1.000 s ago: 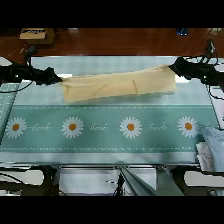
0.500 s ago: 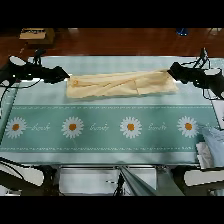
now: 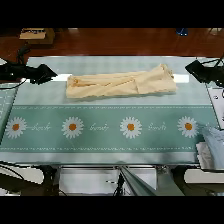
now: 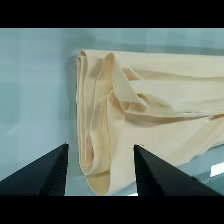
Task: Fold the shirts.
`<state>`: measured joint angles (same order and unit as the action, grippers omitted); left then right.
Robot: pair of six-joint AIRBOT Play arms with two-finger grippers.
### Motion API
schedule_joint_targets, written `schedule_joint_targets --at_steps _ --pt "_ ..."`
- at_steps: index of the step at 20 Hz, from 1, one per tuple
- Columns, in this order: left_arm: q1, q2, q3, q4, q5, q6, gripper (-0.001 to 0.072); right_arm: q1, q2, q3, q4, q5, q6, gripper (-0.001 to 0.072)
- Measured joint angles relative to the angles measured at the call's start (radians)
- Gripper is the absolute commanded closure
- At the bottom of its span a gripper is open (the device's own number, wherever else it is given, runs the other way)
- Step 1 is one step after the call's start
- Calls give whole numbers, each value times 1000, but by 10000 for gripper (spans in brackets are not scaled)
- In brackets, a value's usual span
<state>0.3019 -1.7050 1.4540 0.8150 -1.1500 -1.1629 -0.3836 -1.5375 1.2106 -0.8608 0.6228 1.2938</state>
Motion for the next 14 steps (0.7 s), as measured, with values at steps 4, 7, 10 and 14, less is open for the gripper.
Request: schedule_joint_targets --at_steps 4,7,10,14 --pt "-7 6 0 -4 -48 -1 256 -58 -78 3 40 166 8 124" --pt "-21 8 0 -17 -66 -3 262 -60 -143 4 129 219 -14 124" --pt "-36 8 0 -29 -80 -1 262 -29 -195 4 200 225 -37 125" --pt "-53 8 0 -56 -81 1 263 58 -244 6 283 224 -62 201"
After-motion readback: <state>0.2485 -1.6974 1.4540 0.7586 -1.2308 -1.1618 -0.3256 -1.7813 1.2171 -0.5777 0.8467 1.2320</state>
